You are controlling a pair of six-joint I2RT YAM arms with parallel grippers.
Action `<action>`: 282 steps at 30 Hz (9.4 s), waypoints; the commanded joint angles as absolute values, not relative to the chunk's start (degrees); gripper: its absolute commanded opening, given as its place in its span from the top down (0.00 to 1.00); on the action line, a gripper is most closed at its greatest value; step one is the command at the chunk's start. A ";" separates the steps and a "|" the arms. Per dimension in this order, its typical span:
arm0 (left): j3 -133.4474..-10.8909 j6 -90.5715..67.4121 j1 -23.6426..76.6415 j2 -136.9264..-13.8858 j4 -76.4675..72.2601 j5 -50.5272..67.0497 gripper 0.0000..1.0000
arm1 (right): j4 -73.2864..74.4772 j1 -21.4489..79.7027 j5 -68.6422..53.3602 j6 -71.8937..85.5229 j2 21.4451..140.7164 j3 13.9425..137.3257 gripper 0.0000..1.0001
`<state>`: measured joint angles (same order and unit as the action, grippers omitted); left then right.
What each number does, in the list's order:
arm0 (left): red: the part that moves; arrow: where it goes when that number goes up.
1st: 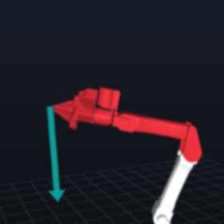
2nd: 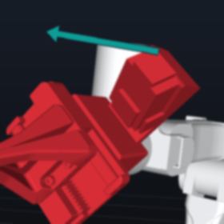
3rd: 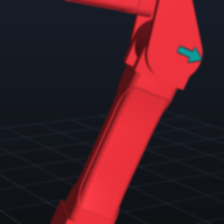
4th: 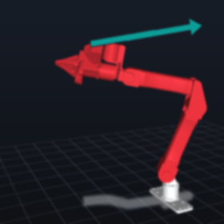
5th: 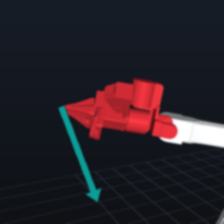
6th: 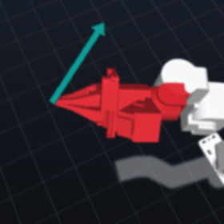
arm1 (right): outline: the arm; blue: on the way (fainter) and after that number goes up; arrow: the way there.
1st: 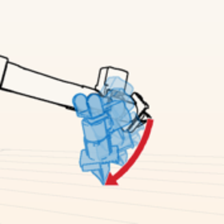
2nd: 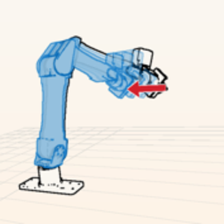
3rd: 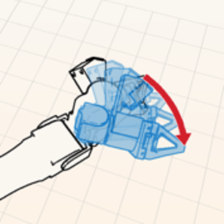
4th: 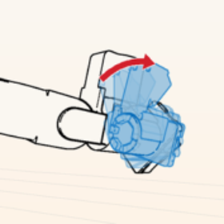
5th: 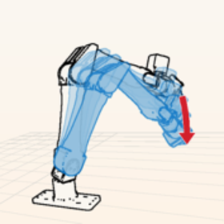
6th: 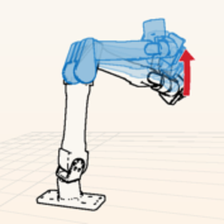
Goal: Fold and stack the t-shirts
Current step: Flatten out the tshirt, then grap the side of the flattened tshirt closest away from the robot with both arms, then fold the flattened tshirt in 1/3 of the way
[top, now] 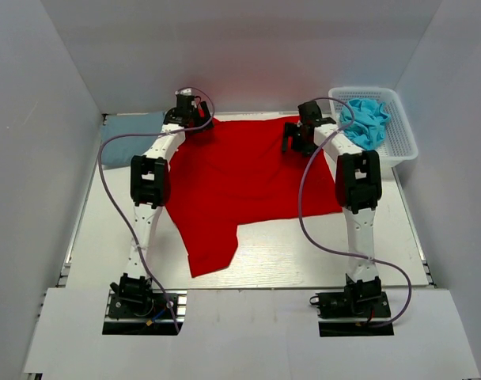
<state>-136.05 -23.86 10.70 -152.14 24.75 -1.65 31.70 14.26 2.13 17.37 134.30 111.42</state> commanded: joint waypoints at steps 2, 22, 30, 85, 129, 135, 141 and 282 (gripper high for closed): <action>-136.05 -23.47 9.59 -152.85 24.70 1.22 0.00 | 33.31 13.89 -3.34 15.30 133.36 113.56 0.09; -57.24 -39.19 15.72 -71.75 49.81 9.14 0.00 | 19.60 14.33 7.90 27.15 78.16 59.87 0.09; -32.03 -46.13 18.72 -46.95 58.02 20.38 0.00 | 23.29 14.15 13.89 27.16 66.89 52.30 0.09; -35.07 -48.78 36.39 -61.00 51.06 16.86 1.00 | 13.09 7.29 14.78 39.99 85.69 41.40 0.48; -81.29 -42.37 20.58 -87.18 41.57 -6.50 1.00 | 29.97 9.58 13.71 26.28 89.20 67.83 1.00; -83.50 -39.73 17.67 -90.00 39.04 -7.03 1.00 | 30.85 9.58 14.15 25.75 95.27 73.47 1.00; -84.19 -36.22 14.94 -95.09 33.06 -4.14 1.00 | 31.73 9.49 16.17 26.10 101.77 79.53 1.00; -42.71 -44.30 21.36 -84.01 20.65 5.27 0.40 | 25.22 20.92 1.14 27.95 72.51 45.79 0.10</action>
<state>-42.54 -44.03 21.12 -83.24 22.50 5.67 26.41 21.10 1.32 28.10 72.84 45.89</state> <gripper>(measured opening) 0.594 0.904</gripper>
